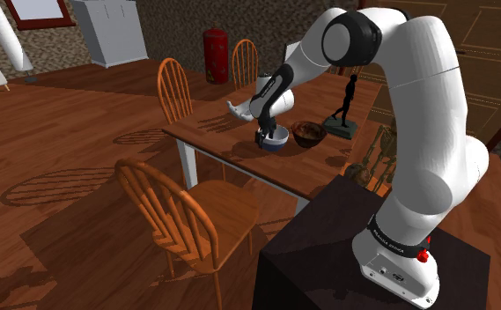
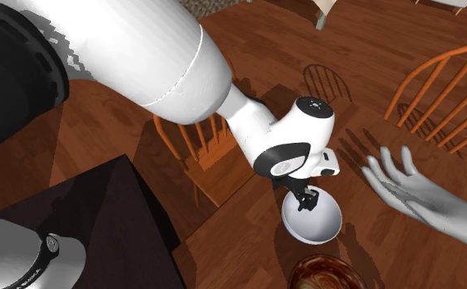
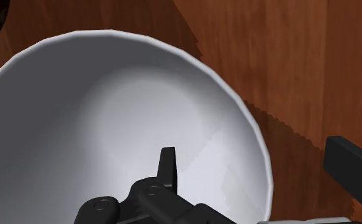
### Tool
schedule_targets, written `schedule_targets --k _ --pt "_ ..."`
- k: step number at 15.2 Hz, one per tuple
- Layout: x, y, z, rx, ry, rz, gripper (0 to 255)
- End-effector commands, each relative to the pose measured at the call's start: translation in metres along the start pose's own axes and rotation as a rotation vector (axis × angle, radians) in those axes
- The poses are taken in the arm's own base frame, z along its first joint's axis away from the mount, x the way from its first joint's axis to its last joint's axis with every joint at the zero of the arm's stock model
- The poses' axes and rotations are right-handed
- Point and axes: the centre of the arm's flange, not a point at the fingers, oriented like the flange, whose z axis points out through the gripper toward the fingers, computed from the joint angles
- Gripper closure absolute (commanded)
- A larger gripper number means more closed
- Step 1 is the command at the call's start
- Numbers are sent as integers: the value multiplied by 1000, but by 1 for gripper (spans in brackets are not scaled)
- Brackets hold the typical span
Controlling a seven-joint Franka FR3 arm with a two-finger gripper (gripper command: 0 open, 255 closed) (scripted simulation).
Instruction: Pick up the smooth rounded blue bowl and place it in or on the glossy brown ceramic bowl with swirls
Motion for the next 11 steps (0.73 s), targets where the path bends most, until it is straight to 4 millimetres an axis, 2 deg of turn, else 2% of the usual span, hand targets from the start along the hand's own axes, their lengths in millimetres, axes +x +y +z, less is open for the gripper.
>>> schedule_targets --k 1,5,6,11 --pt "0 0 1 0 0 0 0" --pt "0 0 1 0 0 0 0" --pt "0 0 1 0 0 0 255" --pt "0 0 1 0 0 0 255"
